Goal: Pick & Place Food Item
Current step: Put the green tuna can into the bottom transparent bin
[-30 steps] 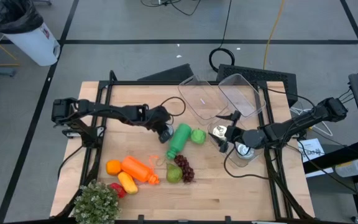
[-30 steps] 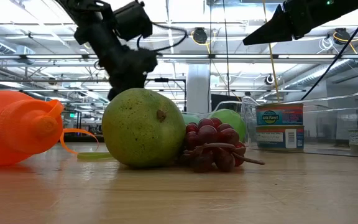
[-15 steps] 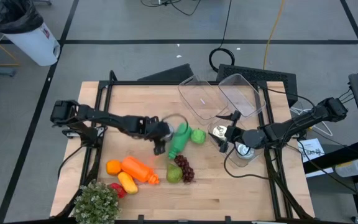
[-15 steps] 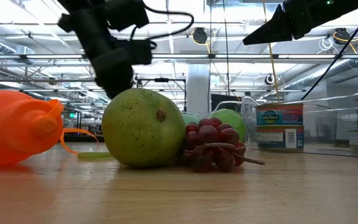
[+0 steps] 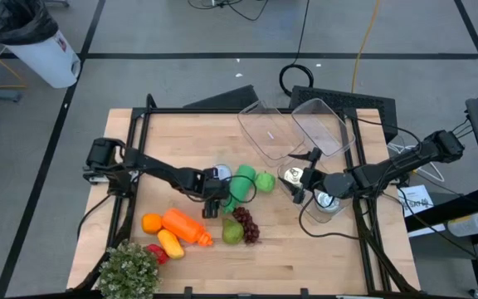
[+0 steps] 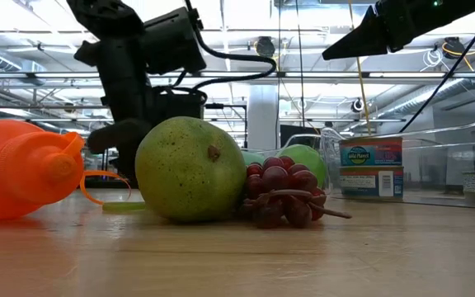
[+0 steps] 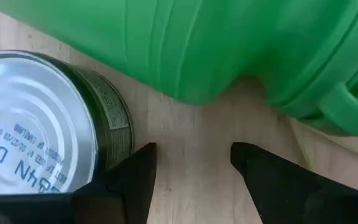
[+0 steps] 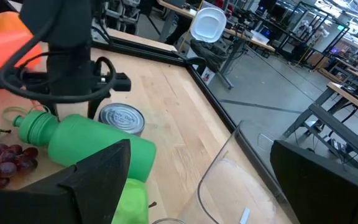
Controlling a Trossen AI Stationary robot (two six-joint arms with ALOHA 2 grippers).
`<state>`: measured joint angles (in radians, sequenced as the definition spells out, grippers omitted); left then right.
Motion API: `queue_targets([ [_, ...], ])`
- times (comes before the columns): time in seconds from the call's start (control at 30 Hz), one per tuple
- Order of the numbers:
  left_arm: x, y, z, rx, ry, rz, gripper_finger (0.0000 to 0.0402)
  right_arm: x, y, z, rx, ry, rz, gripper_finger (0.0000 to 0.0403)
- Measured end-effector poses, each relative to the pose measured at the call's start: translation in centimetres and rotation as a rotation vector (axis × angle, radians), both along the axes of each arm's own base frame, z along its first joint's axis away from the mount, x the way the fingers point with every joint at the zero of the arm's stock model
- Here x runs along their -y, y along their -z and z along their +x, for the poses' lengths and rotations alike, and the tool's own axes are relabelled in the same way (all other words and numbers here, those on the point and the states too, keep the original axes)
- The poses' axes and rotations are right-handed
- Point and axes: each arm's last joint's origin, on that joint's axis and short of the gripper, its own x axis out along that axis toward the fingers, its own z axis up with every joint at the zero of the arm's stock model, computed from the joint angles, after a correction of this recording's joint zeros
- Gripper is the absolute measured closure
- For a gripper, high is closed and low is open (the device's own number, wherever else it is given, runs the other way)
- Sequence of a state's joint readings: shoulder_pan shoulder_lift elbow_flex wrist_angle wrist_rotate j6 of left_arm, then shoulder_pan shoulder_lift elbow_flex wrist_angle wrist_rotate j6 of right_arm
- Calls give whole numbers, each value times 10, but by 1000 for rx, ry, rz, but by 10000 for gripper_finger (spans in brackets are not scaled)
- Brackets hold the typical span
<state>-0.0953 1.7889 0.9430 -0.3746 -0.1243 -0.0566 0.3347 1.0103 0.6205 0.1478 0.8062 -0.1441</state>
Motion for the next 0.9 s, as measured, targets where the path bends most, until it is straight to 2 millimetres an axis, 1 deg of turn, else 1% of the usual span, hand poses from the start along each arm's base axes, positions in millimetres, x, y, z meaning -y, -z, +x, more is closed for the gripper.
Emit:
queue_targets([
  [0.1,0,-6,-3,14,-10,26,180,0,0,0,1,0,-4,35],
  [0.27,-7,-28,-7,95,-95,257,170,3,0,1,2,12,-3,35],
  [0.37,-11,-31,-8,93,-115,363,158,3,0,1,5,14,2,35],
  [0.43,-14,-31,-8,86,-108,393,150,3,0,1,3,13,1,35],
  [0.57,-20,-31,-7,73,-81,418,141,3,0,1,-2,14,0,35],
  [0.7,-34,-32,-6,58,-64,428,143,3,0,1,-2,13,0,35],
  [0.9,-57,-29,-1,91,-21,259,158,3,0,1,-3,13,-3,35],
])
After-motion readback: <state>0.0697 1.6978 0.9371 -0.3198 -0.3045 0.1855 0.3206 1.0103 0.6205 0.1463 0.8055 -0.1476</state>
